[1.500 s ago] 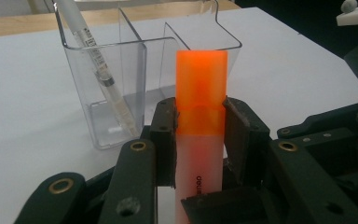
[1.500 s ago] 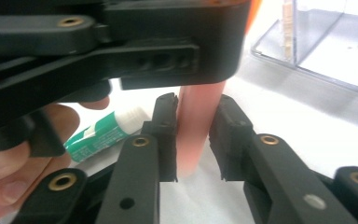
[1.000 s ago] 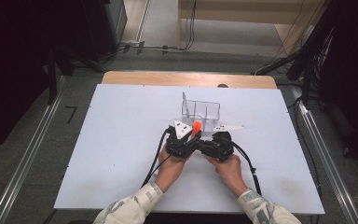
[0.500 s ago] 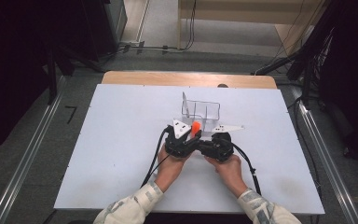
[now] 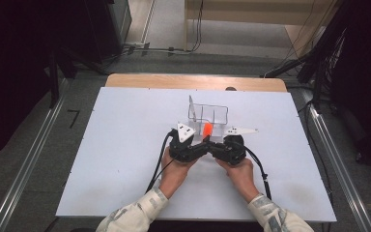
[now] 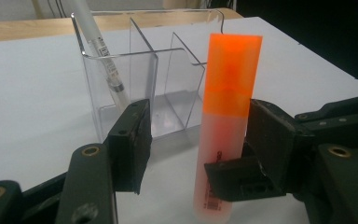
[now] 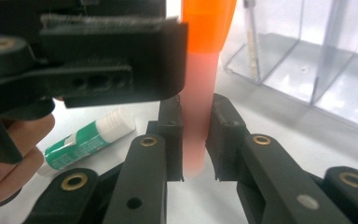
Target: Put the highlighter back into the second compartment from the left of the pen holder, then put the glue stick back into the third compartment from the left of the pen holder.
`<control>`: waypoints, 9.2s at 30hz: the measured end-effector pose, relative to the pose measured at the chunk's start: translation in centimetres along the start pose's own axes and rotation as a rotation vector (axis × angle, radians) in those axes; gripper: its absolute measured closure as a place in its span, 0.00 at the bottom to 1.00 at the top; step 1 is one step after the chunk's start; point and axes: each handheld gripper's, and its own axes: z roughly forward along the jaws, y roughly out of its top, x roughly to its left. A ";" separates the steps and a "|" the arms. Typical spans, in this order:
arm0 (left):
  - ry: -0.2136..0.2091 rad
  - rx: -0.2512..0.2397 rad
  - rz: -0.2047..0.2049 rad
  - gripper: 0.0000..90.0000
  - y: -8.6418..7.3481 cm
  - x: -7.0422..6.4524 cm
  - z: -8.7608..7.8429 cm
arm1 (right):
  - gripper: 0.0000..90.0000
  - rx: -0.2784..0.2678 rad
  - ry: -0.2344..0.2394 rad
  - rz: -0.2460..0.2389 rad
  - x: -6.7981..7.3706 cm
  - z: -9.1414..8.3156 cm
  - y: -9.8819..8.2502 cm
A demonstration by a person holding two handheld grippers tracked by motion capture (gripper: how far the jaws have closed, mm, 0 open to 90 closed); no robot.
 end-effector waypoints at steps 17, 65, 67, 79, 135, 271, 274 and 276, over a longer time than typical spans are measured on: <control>0.013 0.020 0.013 0.38 -0.2 0.8 -0.4 | 0.83 -0.070 -0.040 0.007 -1.0 -1.6 1.1; 0.064 0.097 0.049 0.34 -1.6 3.3 -1.8 | 0.83 -0.250 -0.093 0.007 -2.1 -3.4 5.7; 0.065 0.097 0.046 0.34 -1.7 3.3 -1.9 | 0.83 -0.248 -0.102 0.009 -2.3 -3.1 5.8; 0.065 0.095 0.043 0.34 -1.8 3.5 -2.0 | 0.83 -0.257 -0.135 0.013 -2.9 -2.0 6.7; 0.076 0.122 0.030 0.34 -3.0 4.9 -3.4 | 0.41 -0.209 -0.229 -0.080 -2.3 -3.8 4.1; 0.037 0.008 -0.011 0.72 0.5 1.9 -0.4 | 0.37 -0.034 -0.083 -0.139 1.7 -0.6 0.2; 0.028 -0.001 -0.004 0.72 0.6 1.4 -0.3 | 0.37 -0.031 -0.064 -0.137 2.1 -0.2 0.2; 0.025 -0.002 -0.001 0.72 0.6 1.2 -0.2 | 0.37 -0.032 -0.045 -0.133 2.3 0.0 0.3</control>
